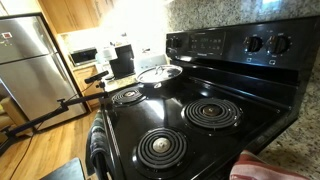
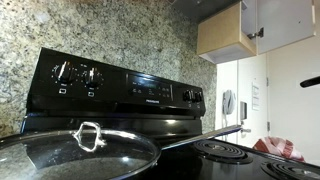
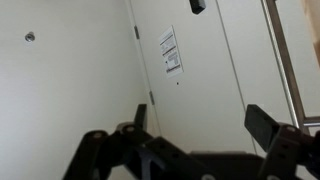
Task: Close the top kitchen unit door
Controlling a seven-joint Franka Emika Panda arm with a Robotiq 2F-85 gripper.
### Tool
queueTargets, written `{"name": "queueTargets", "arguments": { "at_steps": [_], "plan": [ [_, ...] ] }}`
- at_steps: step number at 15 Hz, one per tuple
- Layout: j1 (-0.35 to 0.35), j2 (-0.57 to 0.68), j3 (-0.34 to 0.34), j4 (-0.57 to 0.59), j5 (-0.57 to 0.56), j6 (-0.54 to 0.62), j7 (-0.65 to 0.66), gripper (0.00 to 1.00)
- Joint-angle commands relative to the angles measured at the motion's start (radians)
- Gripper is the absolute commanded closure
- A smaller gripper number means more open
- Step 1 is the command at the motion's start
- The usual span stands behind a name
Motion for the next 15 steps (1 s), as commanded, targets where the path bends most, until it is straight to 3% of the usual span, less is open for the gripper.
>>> {"name": "queueTargets", "arguments": {
  "at_steps": [1,15],
  "plan": [
    [0.018,0.007,0.004,-0.005,0.009,0.004,0.002,0.0],
    [0.109,0.01,0.023,-0.013,0.019,0.165,-0.013,0.0]
  ]
}}
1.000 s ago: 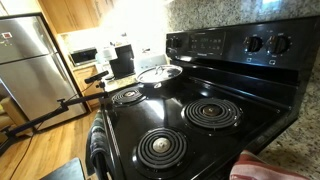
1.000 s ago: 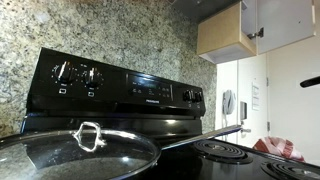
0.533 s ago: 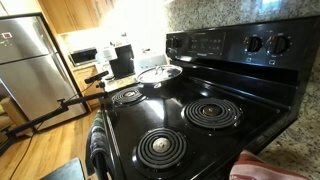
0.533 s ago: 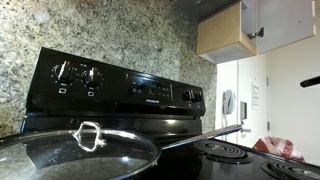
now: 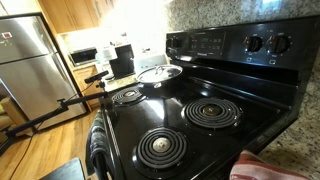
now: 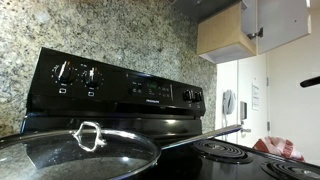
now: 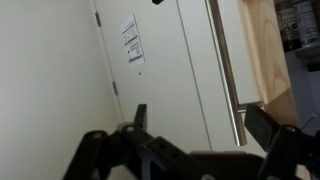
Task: Close the top kitchen unit door
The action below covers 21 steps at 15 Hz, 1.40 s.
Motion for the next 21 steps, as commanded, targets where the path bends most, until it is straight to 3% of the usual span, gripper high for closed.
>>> {"name": "queueTargets", "arguments": {
  "at_steps": [1,10,21],
  "plan": [
    [0.039,-0.001,-0.005,-0.014,0.021,0.066,-0.022,0.0],
    [0.212,-0.024,0.013,-0.048,0.082,0.198,-0.128,0.0],
    [0.639,-0.196,-0.032,-0.15,0.17,0.253,-0.577,0.0]
  ]
}}
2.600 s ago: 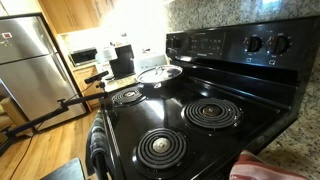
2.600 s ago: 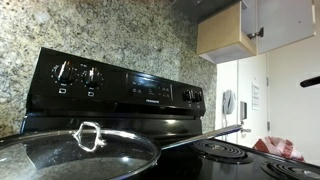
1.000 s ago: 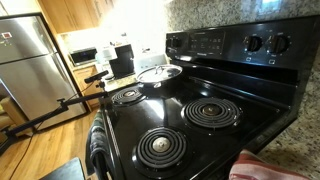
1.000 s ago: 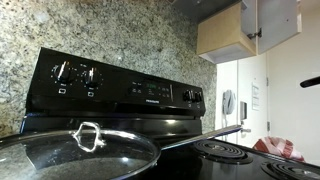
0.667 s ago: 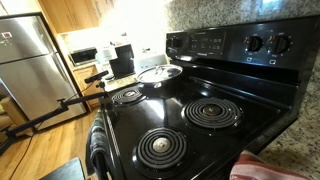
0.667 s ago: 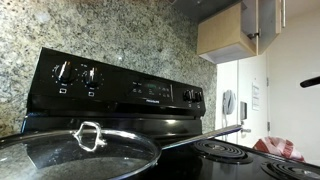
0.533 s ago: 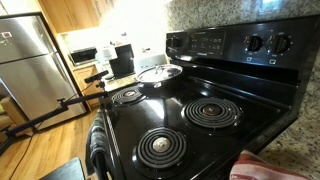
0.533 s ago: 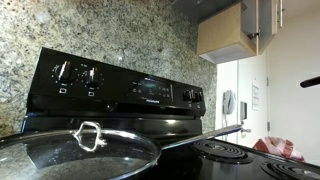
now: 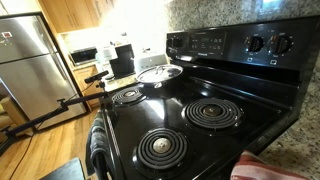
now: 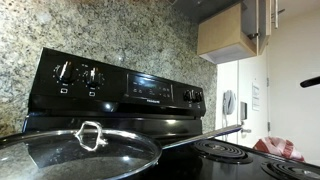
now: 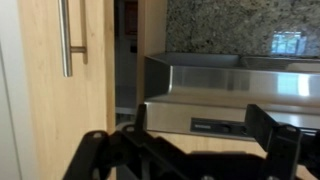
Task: Close the top kitchen unit door
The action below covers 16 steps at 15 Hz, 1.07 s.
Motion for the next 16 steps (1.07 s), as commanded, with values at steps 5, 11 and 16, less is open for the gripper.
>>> {"name": "queueTargets", "arguments": {
  "at_steps": [5,11,16],
  "plan": [
    [0.06,-0.141,-0.029,-0.105,0.012,0.093,-0.163,0.0],
    [0.028,-0.149,-0.034,-0.107,0.029,0.073,-0.162,0.0],
    [0.028,-0.15,-0.034,-0.112,0.029,0.077,-0.162,0.0]
  ]
}}
